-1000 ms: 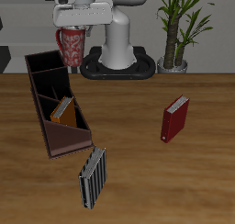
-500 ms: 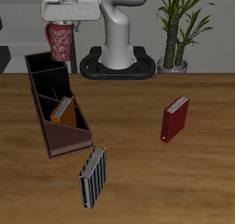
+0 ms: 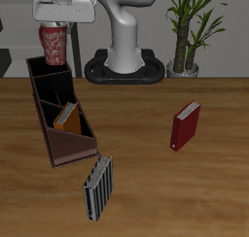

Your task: Place the orange book into the right desk caddy's left compartment and place the red mug into the right desk caddy's right compartment

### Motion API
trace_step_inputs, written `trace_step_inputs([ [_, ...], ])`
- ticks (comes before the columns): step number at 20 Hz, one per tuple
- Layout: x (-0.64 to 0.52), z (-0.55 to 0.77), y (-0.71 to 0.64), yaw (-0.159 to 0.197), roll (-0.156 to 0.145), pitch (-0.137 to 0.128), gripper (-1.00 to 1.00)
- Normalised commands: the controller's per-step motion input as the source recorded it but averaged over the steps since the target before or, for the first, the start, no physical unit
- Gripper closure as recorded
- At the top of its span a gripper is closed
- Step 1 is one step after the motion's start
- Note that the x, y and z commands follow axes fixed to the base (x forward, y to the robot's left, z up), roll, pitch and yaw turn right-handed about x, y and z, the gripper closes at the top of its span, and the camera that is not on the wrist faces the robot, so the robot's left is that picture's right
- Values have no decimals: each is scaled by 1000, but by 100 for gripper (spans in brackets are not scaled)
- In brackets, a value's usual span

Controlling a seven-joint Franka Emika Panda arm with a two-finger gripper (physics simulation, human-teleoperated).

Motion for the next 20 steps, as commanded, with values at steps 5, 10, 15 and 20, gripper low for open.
trace_step_inputs([
  [5, -43, -93, -248, -20, -16, 29, 100],
  [10, -41, -61, -251, -22, 10, 23, 100],
  [15, 15, -81, -171, -28, -12, 22, 100],
  [20, -27, -112, -136, -28, -4, 14, 100],
])
